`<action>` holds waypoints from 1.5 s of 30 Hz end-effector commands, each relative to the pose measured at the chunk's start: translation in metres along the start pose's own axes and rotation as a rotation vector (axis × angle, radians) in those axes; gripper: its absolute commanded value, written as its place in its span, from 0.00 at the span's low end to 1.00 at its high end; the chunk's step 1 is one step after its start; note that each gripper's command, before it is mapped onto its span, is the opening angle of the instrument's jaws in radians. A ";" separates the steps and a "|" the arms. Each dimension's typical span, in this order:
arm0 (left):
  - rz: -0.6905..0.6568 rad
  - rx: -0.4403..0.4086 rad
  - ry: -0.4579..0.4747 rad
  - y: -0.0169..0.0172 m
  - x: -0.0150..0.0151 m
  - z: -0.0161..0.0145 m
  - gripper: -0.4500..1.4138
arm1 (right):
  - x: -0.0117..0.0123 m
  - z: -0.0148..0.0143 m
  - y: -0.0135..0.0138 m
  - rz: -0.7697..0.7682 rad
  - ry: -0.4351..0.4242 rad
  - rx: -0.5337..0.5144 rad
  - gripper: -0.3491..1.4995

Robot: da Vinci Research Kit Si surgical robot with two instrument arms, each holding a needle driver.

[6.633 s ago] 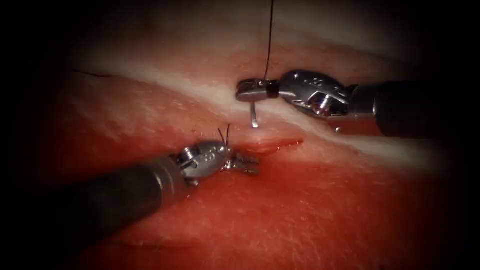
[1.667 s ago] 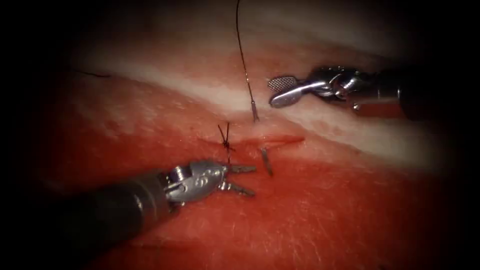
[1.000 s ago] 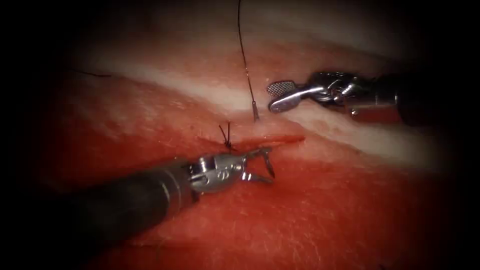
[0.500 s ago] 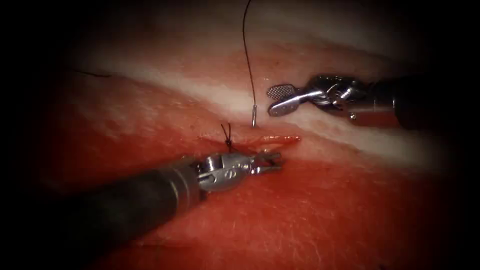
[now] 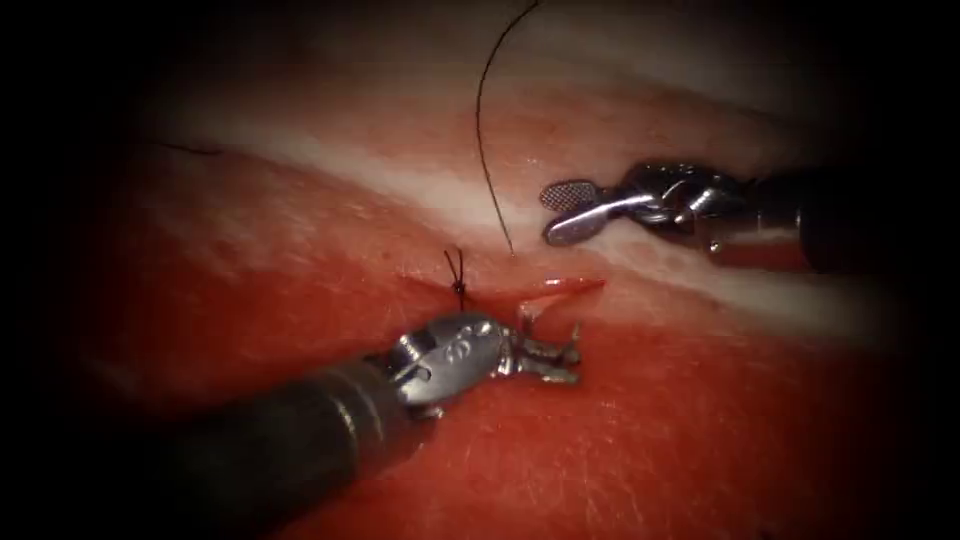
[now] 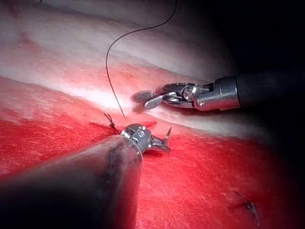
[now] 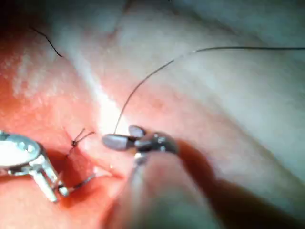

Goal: Wound Closure

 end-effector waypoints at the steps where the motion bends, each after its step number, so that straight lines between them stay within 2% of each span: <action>1: -0.045 -0.033 0.021 -0.0001 0.0002 0.0004 0.00 | -0.0001 0.0007 0.0002 -0.002 0.001 -0.003 0.73; 7: -0.108 -0.126 0.076 0.0016 0.0025 -0.0007 0.00 | -0.0006 -0.0003 0.0002 0.010 0.008 -0.042 0.69; 10: 0.078 -0.117 0.093 0.0026 0.0040 -0.0016 0.00 | -0.0012 -0.0008 0.0002 0.006 0.005 -0.042 0.69; 13: 0.294 -0.071 0.059 0.0034 0.0047 -0.0023 0.00 | -0.0019 -0.0014 0.0000 0.002 0.008 -0.038 0.71; 15: 0.487 0.005 -0.001 0.0038 0.0054 -0.0028 0.00 | -0.0025 -0.0024 -0.0001 0.000 0.021 -0.035 0.73; 18: 0.630 0.082 -0.033 0.0035 0.0061 -0.0031 0.00 | -0.0030 -0.0036 -0.0003 -0.002 0.030 -0.026 0.74; 19: 0.703 0.113 -0.045 0.0028 0.0069 -0.0033 0.00 | -0.0036 -0.0048 -0.0006 0.083 0.029 -0.015 0.65; 24: 0.810 0.128 -0.052 0.0009 0.0085 -0.0037 0.00 | -0.0043 -0.0061 -0.0013 0.128 0.052 0.001 0.63; 28: 0.853 0.116 0.030 -0.0021 0.0107 -0.0044 0.00 | -0.0048 -0.0060 -0.0014 0.130 0.061 0.047 0.68; 31: 0.856 0.122 0.042 -0.0038 0.0121 -0.0050 0.00 | -0.0046 -0.0059 -0.0012 0.031 0.078 0.048 0.78; 33: 0.857 0.129 0.055 -0.0045 0.0125 -0.0053 0.00 | -0.0044 -0.0060 -0.0010 -0.144 0.091 0.046 0.81; 35: 0.857 0.123 0.062 -0.0050 0.0124 -0.0053 0.00 | -0.0039 -0.0061 -0.0009 -0.258 0.103 0.060 0.81; 37: 0.868 0.124 0.060 -0.0053 0.0118 -0.0052 0.00 | -0.0033 -0.0063 -0.0008 -0.253 0.129 0.087 0.79; 39: 0.888 0.128 0.057 -0.0053 0.0100 -0.0047 0.00 | -0.0024 -0.0065 -0.0007 -0.186 0.156 0.104 0.79; 43: 0.924 0.110 0.029 -0.0050 0.0070 -0.0039 0.00 | -0.0018 -0.0058 -0.0009 0.114 0.154 0.125 0.46; 45: 0.935 0.100 0.024 -0.0047 0.0058 -0.0034 0.00 | -0.0018 -0.0055 -0.0010 0.174 0.153 0.129 0.45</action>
